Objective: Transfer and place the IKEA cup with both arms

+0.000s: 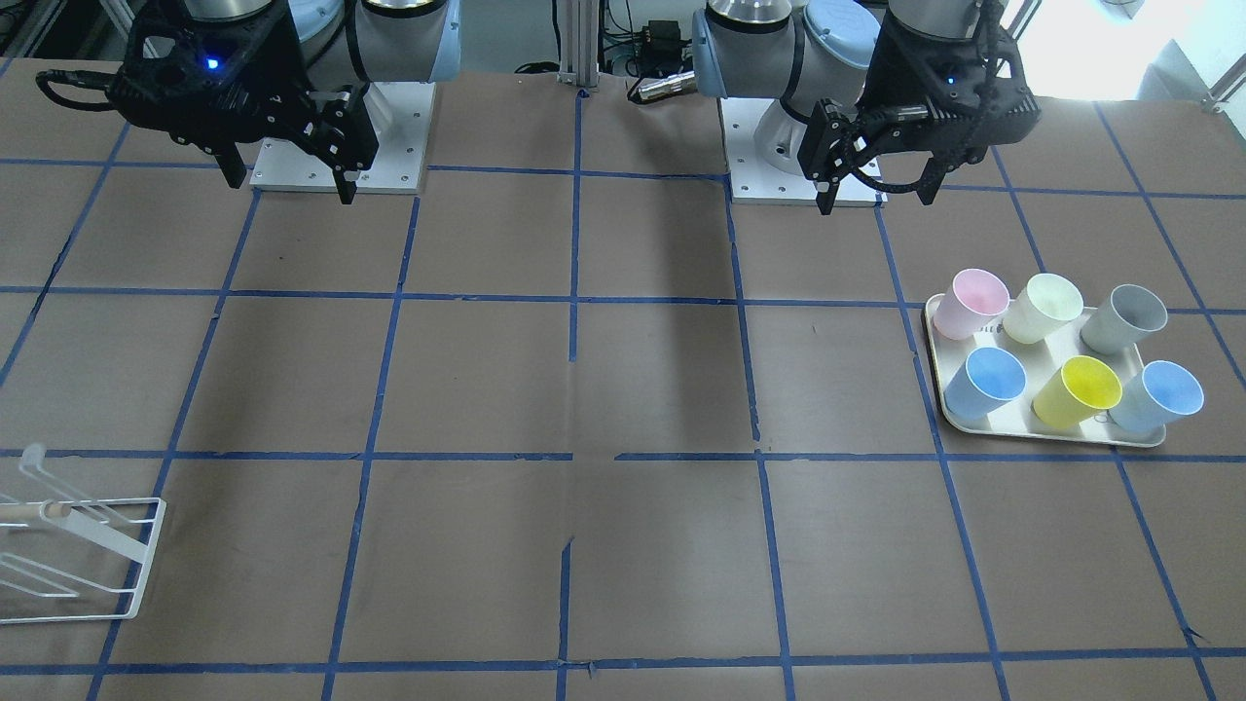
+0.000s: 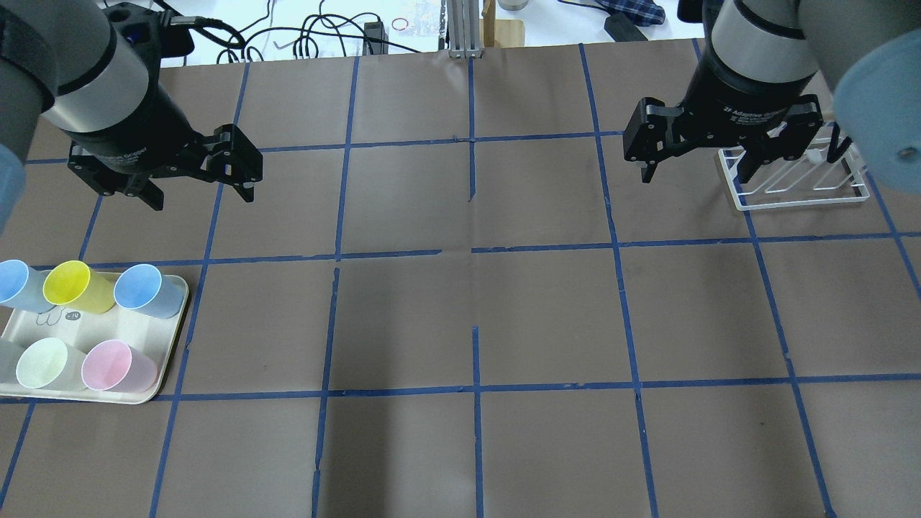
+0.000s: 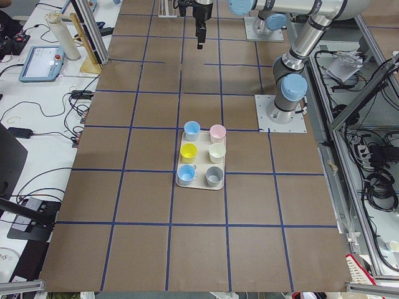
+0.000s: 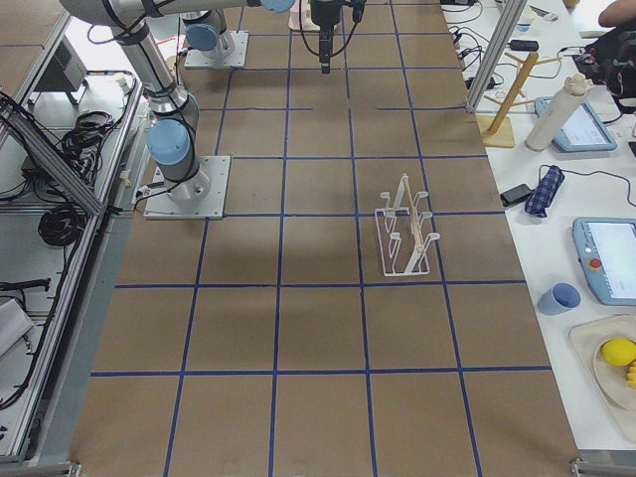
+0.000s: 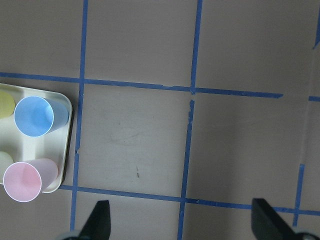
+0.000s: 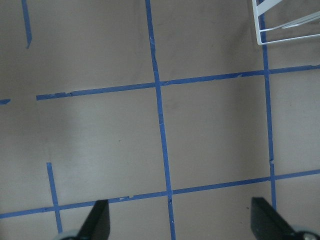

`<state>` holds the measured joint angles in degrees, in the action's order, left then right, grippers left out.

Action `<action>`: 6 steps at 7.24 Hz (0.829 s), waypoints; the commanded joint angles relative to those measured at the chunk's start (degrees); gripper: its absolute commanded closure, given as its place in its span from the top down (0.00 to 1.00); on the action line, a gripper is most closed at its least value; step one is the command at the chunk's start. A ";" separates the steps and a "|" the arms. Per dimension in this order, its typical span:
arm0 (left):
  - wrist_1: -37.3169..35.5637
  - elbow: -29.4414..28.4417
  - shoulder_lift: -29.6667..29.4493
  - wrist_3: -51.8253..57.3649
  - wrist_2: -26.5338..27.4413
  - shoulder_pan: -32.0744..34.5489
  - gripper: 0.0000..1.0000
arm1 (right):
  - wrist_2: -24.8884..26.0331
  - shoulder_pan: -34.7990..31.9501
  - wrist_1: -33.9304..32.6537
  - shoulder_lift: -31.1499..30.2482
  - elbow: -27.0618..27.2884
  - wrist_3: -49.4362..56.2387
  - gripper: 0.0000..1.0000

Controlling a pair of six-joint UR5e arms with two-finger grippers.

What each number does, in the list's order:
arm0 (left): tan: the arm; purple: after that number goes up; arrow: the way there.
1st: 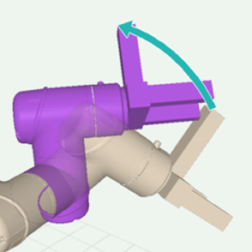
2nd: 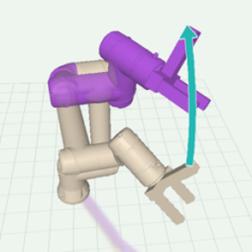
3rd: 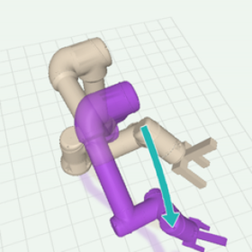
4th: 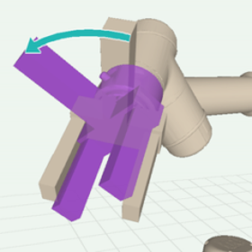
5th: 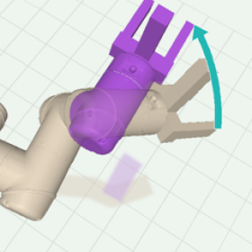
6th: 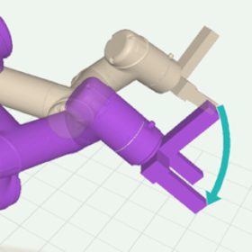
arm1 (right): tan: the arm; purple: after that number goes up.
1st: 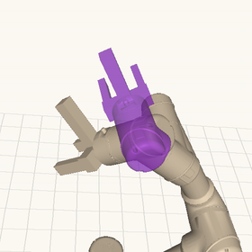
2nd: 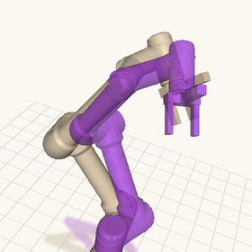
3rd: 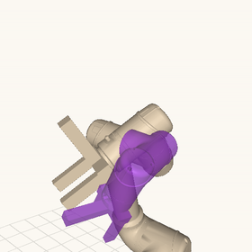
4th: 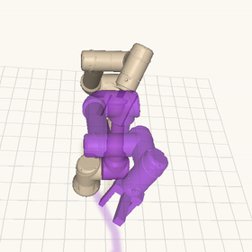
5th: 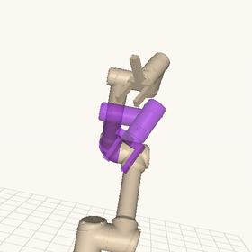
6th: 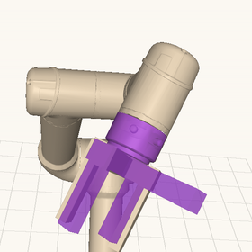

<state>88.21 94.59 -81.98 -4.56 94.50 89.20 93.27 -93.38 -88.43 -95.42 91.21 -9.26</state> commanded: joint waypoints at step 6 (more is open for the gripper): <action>1.26 -1.77 -1.34 -0.09 -0.28 -0.08 1.00 | -6.08 0.66 -0.34 -0.03 -0.15 0.20 1.00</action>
<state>89.40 92.91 -83.25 -4.63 94.23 89.19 87.17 -92.68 -88.59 -95.42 91.05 -9.05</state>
